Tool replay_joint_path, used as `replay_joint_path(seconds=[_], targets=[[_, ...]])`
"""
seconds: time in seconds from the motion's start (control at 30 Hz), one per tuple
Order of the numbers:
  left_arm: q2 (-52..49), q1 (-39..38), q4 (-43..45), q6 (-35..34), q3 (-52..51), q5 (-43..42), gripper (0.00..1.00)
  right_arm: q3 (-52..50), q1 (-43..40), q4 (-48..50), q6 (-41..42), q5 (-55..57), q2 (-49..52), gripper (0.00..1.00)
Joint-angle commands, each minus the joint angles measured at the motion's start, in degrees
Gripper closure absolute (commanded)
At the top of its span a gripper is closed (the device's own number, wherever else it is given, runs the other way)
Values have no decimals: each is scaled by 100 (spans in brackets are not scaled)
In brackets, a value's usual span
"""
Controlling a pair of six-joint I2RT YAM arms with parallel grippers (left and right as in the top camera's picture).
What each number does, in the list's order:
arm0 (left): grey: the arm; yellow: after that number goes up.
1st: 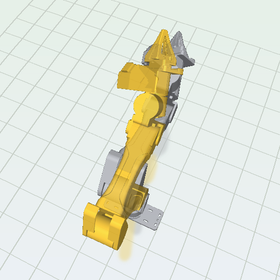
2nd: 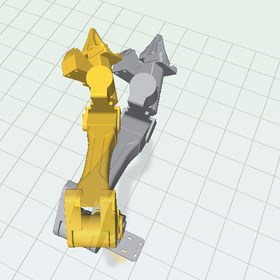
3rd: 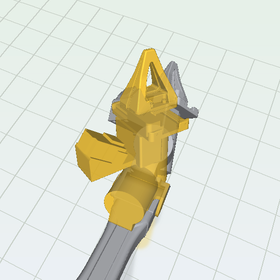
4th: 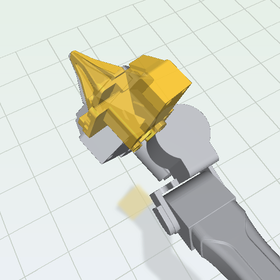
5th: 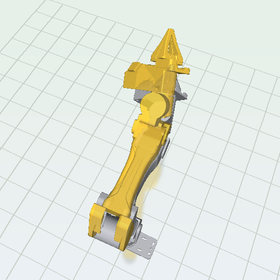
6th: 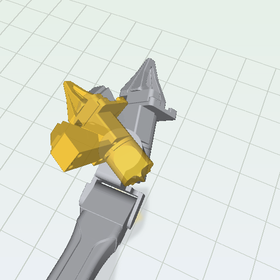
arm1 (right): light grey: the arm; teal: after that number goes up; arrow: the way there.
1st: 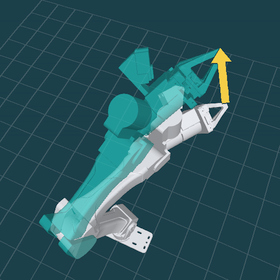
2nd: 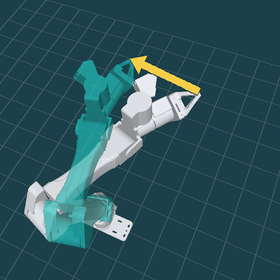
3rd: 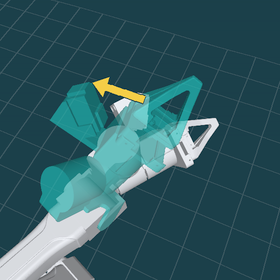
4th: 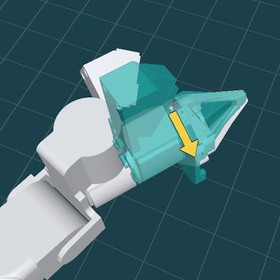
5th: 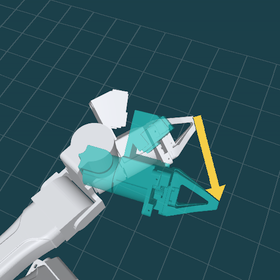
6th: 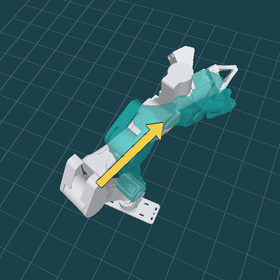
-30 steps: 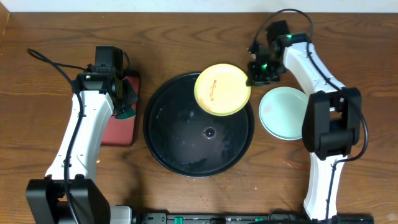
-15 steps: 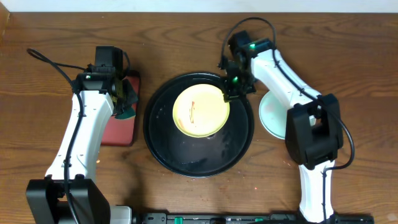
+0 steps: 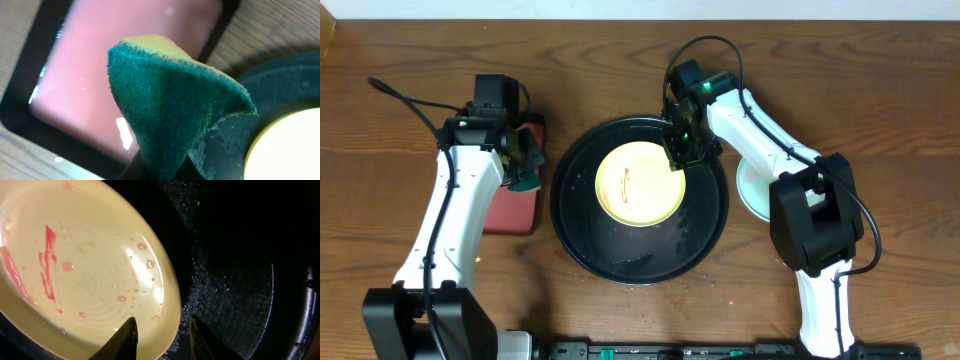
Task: Clean dirty plates on tray and stack at the side
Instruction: 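Move the right gripper to the yellow plate and grasp its rim, then scrub the held yellow plate with the sponge in the left gripper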
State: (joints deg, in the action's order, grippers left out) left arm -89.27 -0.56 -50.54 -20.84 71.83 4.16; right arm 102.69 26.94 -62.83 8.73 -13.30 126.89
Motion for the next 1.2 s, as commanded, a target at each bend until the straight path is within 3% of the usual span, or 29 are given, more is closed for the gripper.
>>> replay_joint_path(seconds=[0.0,0.33,0.57,0.9,1.17], targets=[[-52,-118,11,435,50,-223,93,-140,-61,52,227,42,-179,69],[-52,-669,181,476,50,-225,93,-951,7,610,1019,-28,-175,85],[-61,-1102,310,472,50,-227,92,-1161,4,938,1099,-44,-175,98],[-555,-1836,660,428,26,-249,92,-1250,87,1102,1102,0,-175,99],[-1364,-2280,1043,210,26,-804,93,-1364,48,1095,1099,0,-175,99]])
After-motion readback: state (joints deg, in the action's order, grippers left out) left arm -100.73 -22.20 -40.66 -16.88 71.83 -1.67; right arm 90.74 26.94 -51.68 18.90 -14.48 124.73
